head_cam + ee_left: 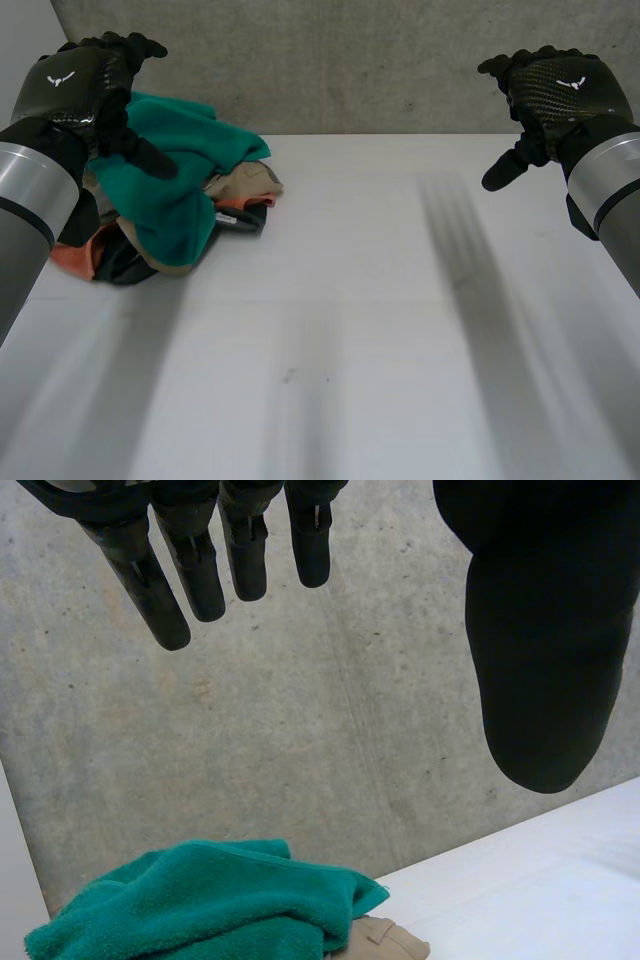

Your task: Fold the laundry.

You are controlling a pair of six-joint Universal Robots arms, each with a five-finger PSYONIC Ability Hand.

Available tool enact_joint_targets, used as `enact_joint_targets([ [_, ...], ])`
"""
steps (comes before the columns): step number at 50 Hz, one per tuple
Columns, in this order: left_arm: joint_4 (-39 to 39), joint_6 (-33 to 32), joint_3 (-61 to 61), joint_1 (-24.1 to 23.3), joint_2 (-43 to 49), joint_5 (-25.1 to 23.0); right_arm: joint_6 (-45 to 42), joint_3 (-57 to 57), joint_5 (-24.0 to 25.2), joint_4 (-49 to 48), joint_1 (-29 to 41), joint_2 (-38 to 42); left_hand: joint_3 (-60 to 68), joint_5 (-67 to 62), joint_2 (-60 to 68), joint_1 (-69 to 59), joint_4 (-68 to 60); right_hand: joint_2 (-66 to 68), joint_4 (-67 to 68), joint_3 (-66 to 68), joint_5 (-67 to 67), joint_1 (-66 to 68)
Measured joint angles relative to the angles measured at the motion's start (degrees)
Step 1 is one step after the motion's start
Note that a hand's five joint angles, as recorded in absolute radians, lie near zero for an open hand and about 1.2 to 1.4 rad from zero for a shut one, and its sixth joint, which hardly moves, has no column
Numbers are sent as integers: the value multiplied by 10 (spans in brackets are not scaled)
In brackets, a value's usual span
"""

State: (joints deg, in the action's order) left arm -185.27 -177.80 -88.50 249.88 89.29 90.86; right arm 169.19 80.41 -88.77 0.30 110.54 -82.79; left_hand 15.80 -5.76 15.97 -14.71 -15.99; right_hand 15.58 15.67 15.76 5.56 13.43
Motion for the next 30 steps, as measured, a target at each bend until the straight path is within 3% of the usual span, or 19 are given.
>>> enact_joint_targets([
  [19,2,-15,6,0,9,-5,-1,1,3,0,0,0,-37,27,-39,25,41,-36,-38,-38,-28,-7],
  [24,-11,-74,32,7,66,-4,-2,1,3,1,1,0,-37,27,-39,25,41,-36,-38,-38,-28,-7],
  [30,-44,-189,101,40,198,-3,-4,3,4,1,2,0,-37,27,-39,25,41,-36,-38,-38,-28,-7],
])
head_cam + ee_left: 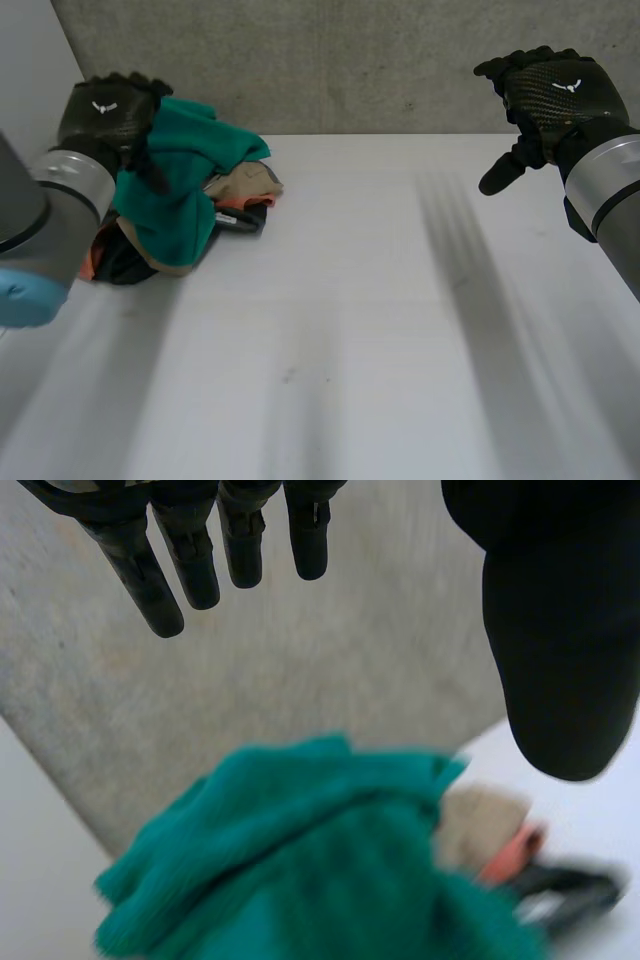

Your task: Fold the laundry.

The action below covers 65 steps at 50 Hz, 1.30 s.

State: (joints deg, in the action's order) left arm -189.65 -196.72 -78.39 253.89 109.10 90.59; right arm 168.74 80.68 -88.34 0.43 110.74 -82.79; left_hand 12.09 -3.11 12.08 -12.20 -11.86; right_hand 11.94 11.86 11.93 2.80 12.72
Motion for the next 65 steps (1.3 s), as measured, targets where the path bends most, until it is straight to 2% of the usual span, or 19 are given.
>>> enact_joint_targets([
  [6,-29,-101,94,38,147,0,-2,5,2,0,0,1,0,0,0,0,0,0,0,0,0,0],
  [11,-45,-138,166,52,247,-8,-3,9,3,0,0,5,14,-11,15,-15,-15,0,0,0,0,0],
  [13,-50,-143,182,54,270,-15,-3,10,4,0,0,8,81,-76,80,-97,-85,0,0,0,0,0],
  [15,-58,-145,194,55,289,-24,-3,11,4,0,0,13,285,-260,289,-294,-280,0,0,0,0,0],
  [16,-60,-145,196,55,293,-27,-3,11,4,0,0,14,296,-283,314,-314,-304,0,0,0,0,0],
  [17,-64,-145,199,53,300,-34,-3,11,5,0,0,17,443,-416,453,-426,-448,0,0,0,0,0],
  [18,-67,-144,199,53,300,-37,-4,11,5,0,0,18,498,-481,510,-472,-516,0,0,0,0,0],
  [24,-86,-131,170,38,221,-48,-4,8,5,-1,-3,22,551,-517,558,-488,-566,0,0,0,0,0],
  [31,-103,-70,133,-20,80,-49,-4,2,6,-1,-8,21,558,-517,559,-491,-566,0,0,0,0,0],
  [37,-104,8,123,-91,16,-55,-3,-1,6,-1,-10,16,559,-517,560,-491,-566,0,0,0,0,0],
  [42,-106,70,121,-157,20,-63,-3,-3,6,-1,-10,9,559,-517,562,-491,-568,0,0,0,0,0],
  [47,-107,107,126,-215,82,-70,-3,-3,6,-1,-10,5,560,-517,562,-491,-568,0,0,0,0,0],
  [51,-99,114,131,-239,148,-71,-6,-4,6,-1,-11,4,511,-485,512,-468,-516,0,0,0,0,0],
  [52,-94,113,133,-243,166,-71,-9,-4,6,-1,-12,5,342,-328,339,-316,-342,0,0,0,0,0],
  [53,-91,112,134,-245,175,-71,-10,-4,6,-1,-12,5,315,-307,312,-291,-321,0,0,0,0,0],
  [57,-68,101,136,-248,204,-71,-22,-4,6,-1,-16,9,55,-43,52,-20,-50,0,0,0,0,0],
  [58,-58,95,136,-247,206,-70,-27,-4,6,-1,-17,12,21,-13,17,8,-18,0,0,0,0,0],
  [62,-34,84,133,-234,187,-70,-44,-3,7,0,-17,26,1,2,-3,15,3,0,0,0,0,0],
  [65,-26,80,127,-208,156,-70,-56,-3,8,1,-16,42,1,2,-3,15,3,0,0,0,0,0],
])
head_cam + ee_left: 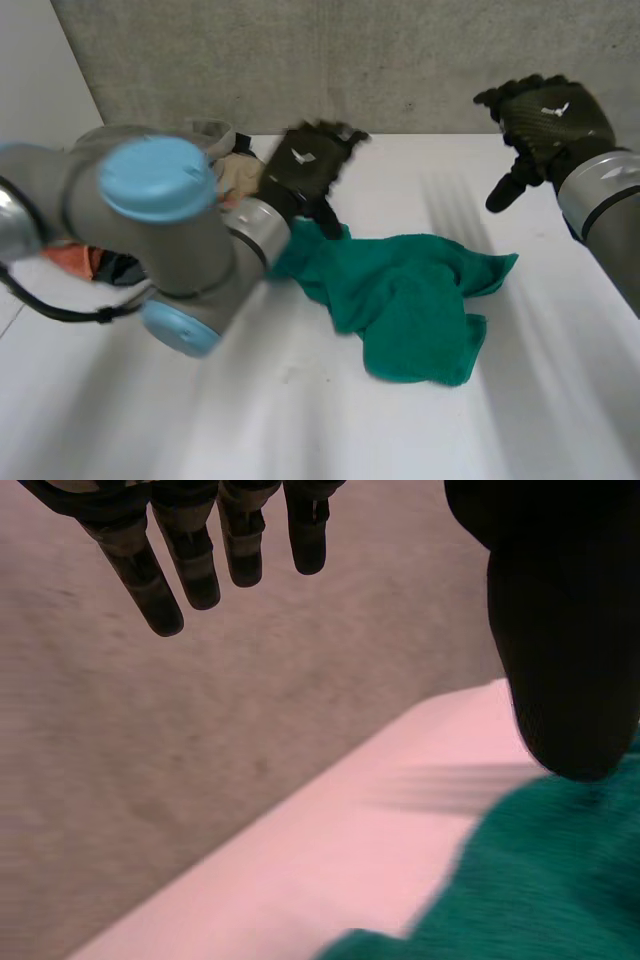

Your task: Fold the laundry.

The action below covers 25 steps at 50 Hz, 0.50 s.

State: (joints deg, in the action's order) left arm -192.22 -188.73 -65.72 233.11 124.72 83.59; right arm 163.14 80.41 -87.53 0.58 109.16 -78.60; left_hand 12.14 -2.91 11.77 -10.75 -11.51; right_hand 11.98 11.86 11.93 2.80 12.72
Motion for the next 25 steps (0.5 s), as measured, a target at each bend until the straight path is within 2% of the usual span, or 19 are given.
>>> enact_joint_targets([
  [1,0,0,0,0,0,0,0,0,0,0,0,0,0,0,0,0,0,0,0,0,0,0],
  [2,2,-2,-5,25,-21,-1,-8,2,2,1,1,13,0,0,-1,0,0,0,0,0,0,0],
  [5,2,-4,-9,55,-38,-2,-16,6,7,2,5,29,0,0,-1,0,0,0,0,0,0,0],
  [10,-2,-17,0,108,-24,-4,-26,20,32,-3,36,75,0,0,-1,0,0,0,0,0,0,0],
  [17,0,-96,46,175,75,-10,-30,33,58,-44,91,155,0,0,-1,0,0,0,0,0,0,0],
  [23,-1,-143,69,193,127,-26,-34,37,57,-72,103,189,0,0,-1,0,0,0,0,0,0,0],
  [25,-4,-165,89,199,165,-45,-43,39,54,-82,105,203,22,-20,23,-28,-24,0,0,0,0,0],
])
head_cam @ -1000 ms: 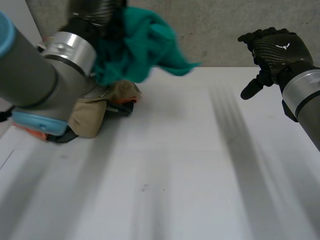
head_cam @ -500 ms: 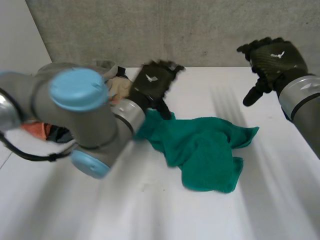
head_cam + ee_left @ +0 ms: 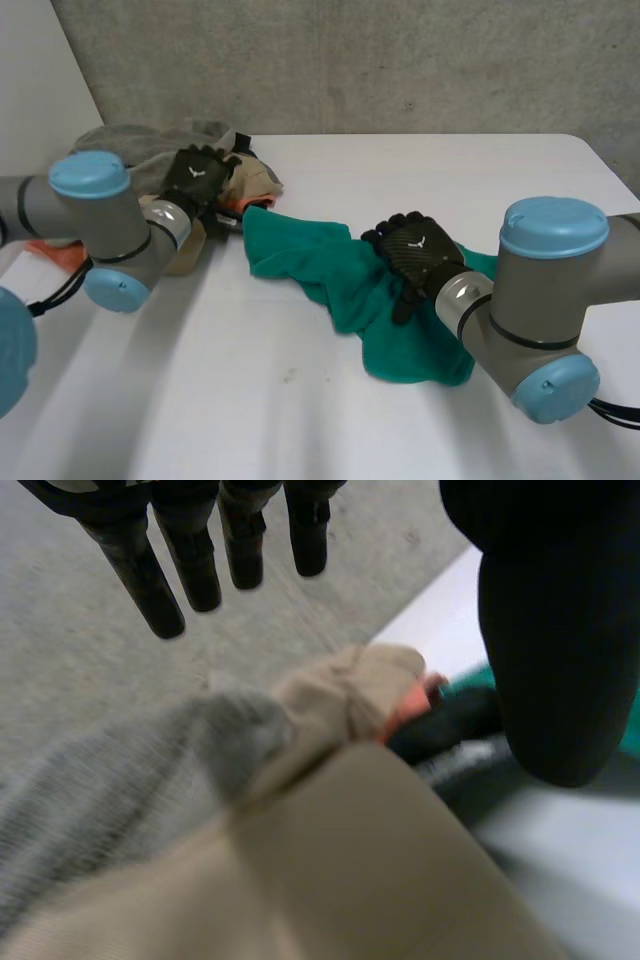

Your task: Fold the laundry.

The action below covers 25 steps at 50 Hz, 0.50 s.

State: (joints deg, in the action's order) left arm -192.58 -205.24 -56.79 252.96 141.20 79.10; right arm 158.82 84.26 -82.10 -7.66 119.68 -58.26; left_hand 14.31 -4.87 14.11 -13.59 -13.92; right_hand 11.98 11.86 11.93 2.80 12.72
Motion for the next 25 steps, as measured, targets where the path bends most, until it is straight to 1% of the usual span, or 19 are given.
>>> enact_joint_targets([
  [2,-2,-9,17,3,24,-10,-8,1,-2,-4,0,6,35,-34,37,-50,-40,0,0,0,0,0],
  [4,-3,-12,28,5,37,-14,-12,2,-2,-5,0,8,35,-34,37,-50,-40,0,0,0,0,0],
  [5,-4,-14,45,9,54,-18,-17,2,-3,-7,0,9,177,-166,180,-201,-176,0,0,0,0,0],
  [6,-5,-15,55,12,64,-19,-19,3,-4,-7,0,10,213,-207,223,-248,-219,0,0,0,0,0],
  [7,-6,-15,65,15,73,-20,-21,3,-4,-7,-1,10,279,-273,290,-317,-284,0,0,0,0,0],
  [8,-6,-15,74,17,80,-20,-23,3,-4,-7,-1,10,292,-286,296,-330,-298,0,0,0,0,0],
  [10,-8,-14,96,24,100,-20,-25,4,-4,-7,-3,9,403,-399,421,-436,-411,0,0,0,0,0],
  [11,-8,-14,109,28,109,-20,-26,4,-4,-7,-3,8,443,-438,460,-465,-454,0,0,0,0,0],
  [12,-9,-14,117,31,116,-20,-26,4,-5,-6,-4,7,443,-438,460,-465,-454,0,0,0,0,0],
  [13,-9,-14,134,37,128,-18,-26,4,-5,-6,-5,6,501,-487,523,-487,-518,0,0,0,0,0],
  [18,-11,-15,179,63,158,-6,-26,5,-5,-5,-7,2,527,-488,537,-487,-537,0,0,0,0,0],
  [22,-16,-30,203,87,168,21,-26,5,-7,-5,-8,-1,535,-488,540,-487,-537,0,0,0,0,0],
  [25,-22,-52,210,105,169,49,-26,4,-9,-5,-9,-2,535,-488,540,-487,-537,0,0,0,0,0],
])
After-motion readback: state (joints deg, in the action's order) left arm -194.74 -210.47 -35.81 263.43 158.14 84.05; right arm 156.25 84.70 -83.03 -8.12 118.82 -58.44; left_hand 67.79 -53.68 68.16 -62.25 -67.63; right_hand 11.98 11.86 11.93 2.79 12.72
